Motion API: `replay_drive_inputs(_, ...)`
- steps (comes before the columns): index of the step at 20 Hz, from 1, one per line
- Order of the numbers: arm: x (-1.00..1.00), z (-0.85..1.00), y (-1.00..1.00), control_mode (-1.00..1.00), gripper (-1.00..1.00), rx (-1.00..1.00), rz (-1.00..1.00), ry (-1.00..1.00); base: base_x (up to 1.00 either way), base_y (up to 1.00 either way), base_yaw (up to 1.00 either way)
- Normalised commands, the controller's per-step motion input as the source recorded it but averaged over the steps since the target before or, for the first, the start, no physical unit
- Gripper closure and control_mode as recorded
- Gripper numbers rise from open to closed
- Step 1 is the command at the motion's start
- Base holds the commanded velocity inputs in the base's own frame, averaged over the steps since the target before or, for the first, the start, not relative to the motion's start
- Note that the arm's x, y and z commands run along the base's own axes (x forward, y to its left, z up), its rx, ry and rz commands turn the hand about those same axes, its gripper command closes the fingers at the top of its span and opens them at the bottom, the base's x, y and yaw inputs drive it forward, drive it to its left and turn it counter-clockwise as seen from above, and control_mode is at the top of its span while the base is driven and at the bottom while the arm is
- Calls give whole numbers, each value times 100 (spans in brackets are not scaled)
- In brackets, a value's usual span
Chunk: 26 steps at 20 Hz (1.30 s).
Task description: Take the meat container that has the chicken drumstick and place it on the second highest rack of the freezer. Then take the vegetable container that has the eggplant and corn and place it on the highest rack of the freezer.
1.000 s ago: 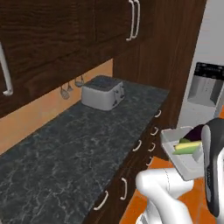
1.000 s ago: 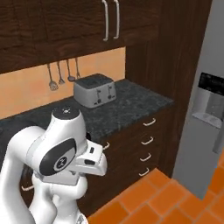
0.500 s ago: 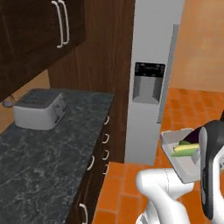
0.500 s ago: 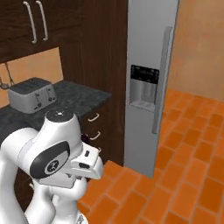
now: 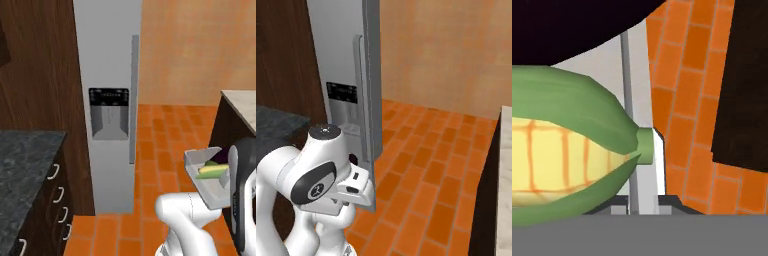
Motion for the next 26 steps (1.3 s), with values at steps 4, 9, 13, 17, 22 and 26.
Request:
replay_drive_inputs(4, 0, 0, 0, 100, 100, 0, 0, 0, 61, -92, -36)
replay_drive_inputs(9, 0, 0, 0, 100, 100, 0, 0, 0, 93, -56, -24)
replay_drive_inputs(13, 0, 0, 0, 100, 100, 0, 0, 0, 98, -18, -11)
replay_drive_inputs(17, 0, 0, 0, 100, 100, 0, 0, 0, 100, -27, 3)
replay_drive_inputs(22, 0, 0, 0, 100, 100, 0, 0, 0, 100, -23, 20)
replay_drive_inputs(26, 0, 0, 0, 100, 100, 0, 0, 0, 100, -37, 48)
